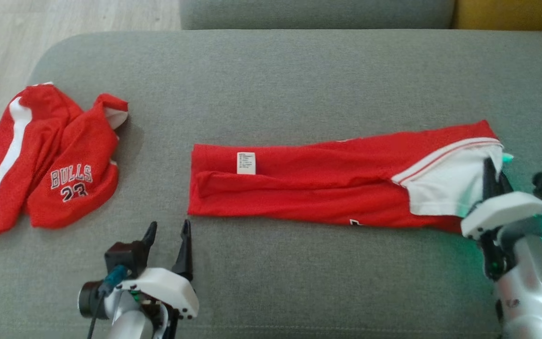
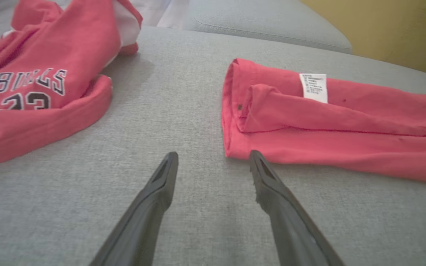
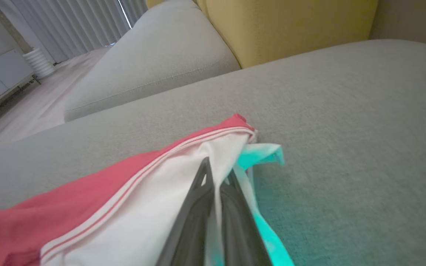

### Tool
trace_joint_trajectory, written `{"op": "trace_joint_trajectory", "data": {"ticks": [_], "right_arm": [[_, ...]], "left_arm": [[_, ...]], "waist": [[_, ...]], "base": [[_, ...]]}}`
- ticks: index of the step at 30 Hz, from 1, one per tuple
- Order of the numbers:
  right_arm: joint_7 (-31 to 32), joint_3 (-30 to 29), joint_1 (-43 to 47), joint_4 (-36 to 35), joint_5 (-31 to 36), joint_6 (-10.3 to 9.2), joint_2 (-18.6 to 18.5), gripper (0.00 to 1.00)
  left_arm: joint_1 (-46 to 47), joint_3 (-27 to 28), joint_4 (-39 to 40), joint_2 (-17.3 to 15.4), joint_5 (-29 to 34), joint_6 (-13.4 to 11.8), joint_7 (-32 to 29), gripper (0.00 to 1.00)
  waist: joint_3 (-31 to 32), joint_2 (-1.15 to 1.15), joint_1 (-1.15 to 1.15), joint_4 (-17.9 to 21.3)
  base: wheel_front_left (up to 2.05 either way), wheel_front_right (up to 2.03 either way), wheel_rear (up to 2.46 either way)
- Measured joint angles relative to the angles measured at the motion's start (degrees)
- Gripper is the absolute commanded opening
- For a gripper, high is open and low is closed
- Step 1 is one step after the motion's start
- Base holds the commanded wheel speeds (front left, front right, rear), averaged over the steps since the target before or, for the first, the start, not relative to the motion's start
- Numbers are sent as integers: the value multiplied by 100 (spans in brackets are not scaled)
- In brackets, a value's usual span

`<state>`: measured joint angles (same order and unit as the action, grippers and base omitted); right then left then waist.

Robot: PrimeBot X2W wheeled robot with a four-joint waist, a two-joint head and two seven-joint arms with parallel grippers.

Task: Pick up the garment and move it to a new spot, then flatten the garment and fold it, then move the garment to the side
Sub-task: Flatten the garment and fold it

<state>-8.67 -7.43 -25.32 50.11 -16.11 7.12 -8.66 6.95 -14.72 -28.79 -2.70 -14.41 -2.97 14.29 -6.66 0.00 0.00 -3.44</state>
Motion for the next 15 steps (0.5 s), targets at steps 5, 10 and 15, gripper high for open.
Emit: {"op": "trace_joint_trajectory", "data": {"ticks": [5,10,15], "right_arm": [[35,812,7,-765,-347,0,78,0],[345,1601,154,-1477,-756,0,148,0],[682,2252,416,-1982,-1018,0,220,0]], "left_arm": [[6,-178,-11,2,-90,-8,0,100],[20,-332,-25,5,-91,-13,0,100],[21,-455,-27,3,-210,-16,0,100]], "waist": [[-14,0,0,86],[-15,0,0,-22],[-27,0,0,-252]], "base": [[0,0,0],[0,0,0],[0,0,0]]}}
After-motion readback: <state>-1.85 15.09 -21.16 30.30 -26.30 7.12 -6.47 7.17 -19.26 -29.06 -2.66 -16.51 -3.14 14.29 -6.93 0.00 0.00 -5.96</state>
